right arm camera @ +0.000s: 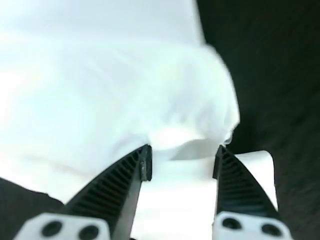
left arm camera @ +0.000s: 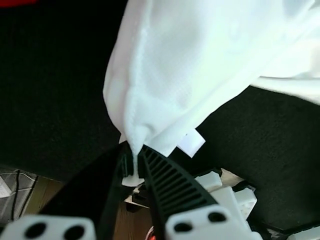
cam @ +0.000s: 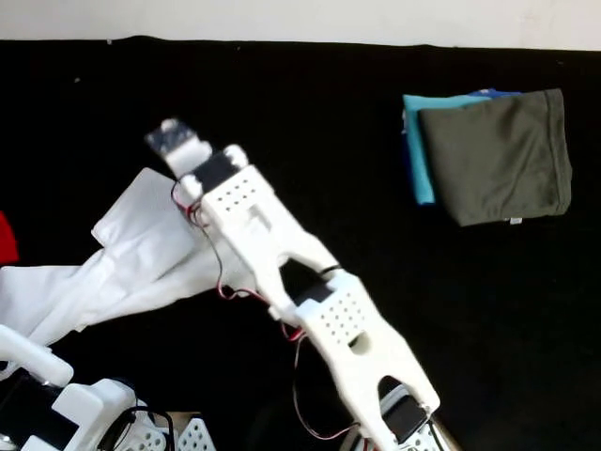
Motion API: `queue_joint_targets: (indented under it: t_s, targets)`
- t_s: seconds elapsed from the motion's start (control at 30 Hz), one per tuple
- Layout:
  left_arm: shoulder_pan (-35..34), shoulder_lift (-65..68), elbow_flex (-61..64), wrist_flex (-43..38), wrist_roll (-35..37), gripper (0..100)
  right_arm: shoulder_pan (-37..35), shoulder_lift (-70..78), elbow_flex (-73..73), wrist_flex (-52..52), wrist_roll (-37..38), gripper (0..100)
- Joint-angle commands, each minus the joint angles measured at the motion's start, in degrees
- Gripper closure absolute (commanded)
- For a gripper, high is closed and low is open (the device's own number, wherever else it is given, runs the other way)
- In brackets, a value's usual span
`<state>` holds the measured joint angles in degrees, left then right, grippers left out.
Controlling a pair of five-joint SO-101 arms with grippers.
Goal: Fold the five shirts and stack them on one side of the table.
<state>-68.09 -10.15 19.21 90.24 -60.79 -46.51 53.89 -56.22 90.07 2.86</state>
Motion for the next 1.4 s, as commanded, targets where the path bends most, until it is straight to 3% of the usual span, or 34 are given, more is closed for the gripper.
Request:
queue_joint_targets:
  t_s: [0.0, 0.1, 0.37, 0.6, 0.73, 1.07, 1.3, 1.37]
  targets:
    - [3.3, -0.92, -3.91, 0.62, 5.63, 99, 0.57, 1.8, -2.42, 5.67, -0.26, 86.9]
    - [7.69, -0.84, -6.81, 2.81, 9.76, 99, 2.68, 2.68, -2.51, 9.1, -0.26, 99.8]
    - [20.53, -0.84, -16.4, 8.35, 20.66, 99, 12.35, -6.37, -4.0, 10.95, -0.35, 99.2]
    - [24.4, -0.92, -28.09, 10.81, 27.43, 99, 20.44, -27.21, 6.02, 11.03, 4.04, 99.2]
    - [24.31, -0.92, -27.21, 10.99, 27.52, 99, 21.05, -39.87, 24.31, 10.95, 6.15, 99.2]
    - [24.31, -0.92, -7.08, 10.81, 23.3, 99, 25.89, -62.11, 67.38, 4.79, 9.32, 99.2]
    - [24.22, -0.92, -1.8, 10.73, 19.78, 99, 26.33, -73.36, 74.95, 4.53, 16.0, 98.5]
    - [24.22, -0.92, -1.89, 10.64, 19.78, 99, 26.24, -74.07, 73.27, 4.97, 15.74, 93.0]
